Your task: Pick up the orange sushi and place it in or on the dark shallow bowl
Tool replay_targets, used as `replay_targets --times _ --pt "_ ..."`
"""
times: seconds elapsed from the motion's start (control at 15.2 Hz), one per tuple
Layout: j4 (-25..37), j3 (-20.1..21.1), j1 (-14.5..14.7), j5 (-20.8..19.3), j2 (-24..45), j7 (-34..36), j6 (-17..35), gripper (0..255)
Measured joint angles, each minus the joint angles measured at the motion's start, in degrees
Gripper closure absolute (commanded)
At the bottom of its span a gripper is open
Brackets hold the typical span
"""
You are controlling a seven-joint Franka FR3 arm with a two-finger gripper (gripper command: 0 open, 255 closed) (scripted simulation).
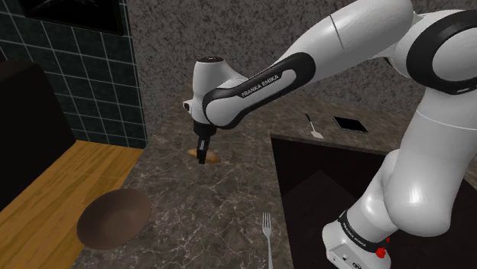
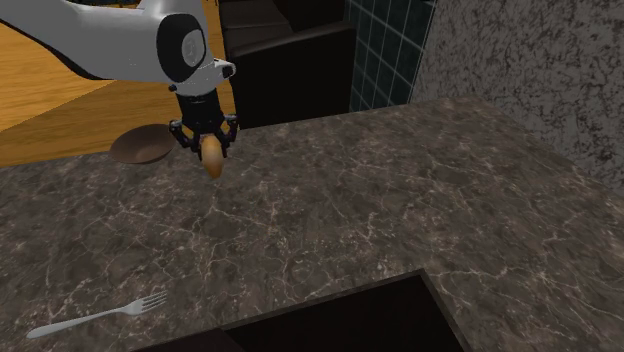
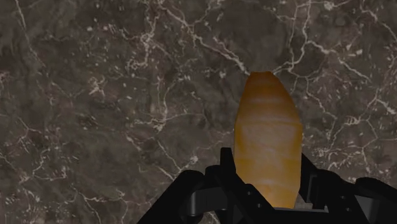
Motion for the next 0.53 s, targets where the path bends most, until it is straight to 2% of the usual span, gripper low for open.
replay_targets --times 0.53 --pt "12.88 2.17 7.06 -2.70 8.82 10.29 -4.01 255"
